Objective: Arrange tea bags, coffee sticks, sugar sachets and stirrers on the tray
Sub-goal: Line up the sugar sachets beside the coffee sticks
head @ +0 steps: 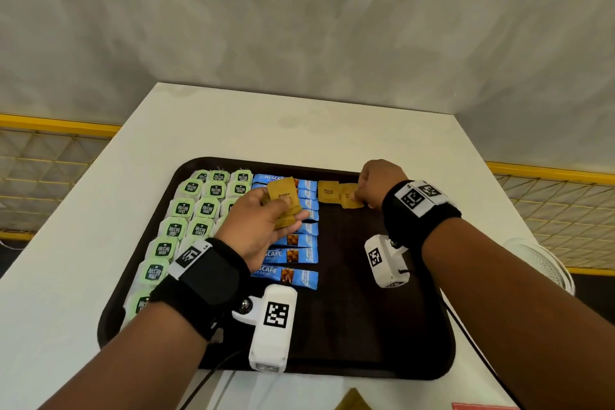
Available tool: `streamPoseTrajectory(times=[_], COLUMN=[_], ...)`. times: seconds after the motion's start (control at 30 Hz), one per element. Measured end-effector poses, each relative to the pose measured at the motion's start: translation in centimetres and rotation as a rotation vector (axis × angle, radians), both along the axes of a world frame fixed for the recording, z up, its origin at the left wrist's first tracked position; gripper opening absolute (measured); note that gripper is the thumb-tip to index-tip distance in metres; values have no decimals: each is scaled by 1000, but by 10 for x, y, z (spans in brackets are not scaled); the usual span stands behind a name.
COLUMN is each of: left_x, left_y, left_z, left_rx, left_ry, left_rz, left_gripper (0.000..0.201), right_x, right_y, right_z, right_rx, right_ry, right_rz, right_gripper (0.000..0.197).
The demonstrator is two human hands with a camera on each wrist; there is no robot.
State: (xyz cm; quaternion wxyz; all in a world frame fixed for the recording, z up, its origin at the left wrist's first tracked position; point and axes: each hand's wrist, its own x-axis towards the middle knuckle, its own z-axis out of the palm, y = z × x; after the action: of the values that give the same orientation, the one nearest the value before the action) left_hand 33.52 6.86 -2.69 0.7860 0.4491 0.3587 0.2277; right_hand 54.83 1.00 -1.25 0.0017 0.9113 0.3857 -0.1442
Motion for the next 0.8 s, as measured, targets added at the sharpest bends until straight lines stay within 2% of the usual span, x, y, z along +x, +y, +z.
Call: streamPoseTrajectory(times=[0.2,0.3,0.33,0.4,0.47,0.53,0.6,0.7,0.8], left_x=[-1,0,1,2,3,5,7,6,1], left_y=[1,1,1,2,2,2,1,3,7], left_z=[-4,-4,-4,-3,-2,-1,-1,-2,-1], left_rx=[58,88,100,105,101,98,104,92,62], left_ry=[49,52,52,40,27,21,31,60,51], left_rz=[6,-4,-5,4,11,2,-4,47,99], left_gripper=[16,20,19,19,23,25,24,10,13], right_x=[-10,-16,-19,-34,-49,-54,-51,-36,-27], right_y=[7,4,2,-4,-8,-8,-9,-13,-18], right_z=[0,8,10,17,20,19,16,9,2], right_rx=[-69,50,150,368,455,488,531,576,481], right_ry=[2,-11,70,422,727,826,843,842,733], right_rz=[6,21,38,26,14,41,5,-167,-234], right_gripper=[23,20,21,27,20,13,14,15,19])
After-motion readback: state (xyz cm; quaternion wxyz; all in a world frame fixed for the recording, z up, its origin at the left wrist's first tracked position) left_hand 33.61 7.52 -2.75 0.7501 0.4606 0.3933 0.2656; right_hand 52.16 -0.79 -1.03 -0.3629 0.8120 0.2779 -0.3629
